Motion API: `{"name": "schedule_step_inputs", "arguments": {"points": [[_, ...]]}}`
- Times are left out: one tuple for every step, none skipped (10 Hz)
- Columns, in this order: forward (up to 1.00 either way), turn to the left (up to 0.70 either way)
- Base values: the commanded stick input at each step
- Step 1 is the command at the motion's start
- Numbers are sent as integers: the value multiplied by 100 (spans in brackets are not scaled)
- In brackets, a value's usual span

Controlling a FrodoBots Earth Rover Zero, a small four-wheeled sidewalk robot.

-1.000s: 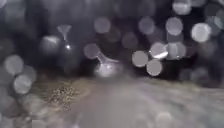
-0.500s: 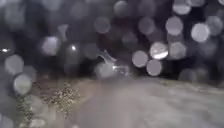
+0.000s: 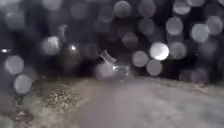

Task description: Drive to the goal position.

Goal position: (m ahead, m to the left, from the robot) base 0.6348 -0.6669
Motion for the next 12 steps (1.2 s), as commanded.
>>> {"name": "schedule_step_inputs", "arguments": {"points": [[0, 0], [0, 0], [0, 0], [0, 0], [0, 0], [0, 0], [0, 0], [0, 0], [0, 0], [0, -2], [0, -32], [0, -45]]}}
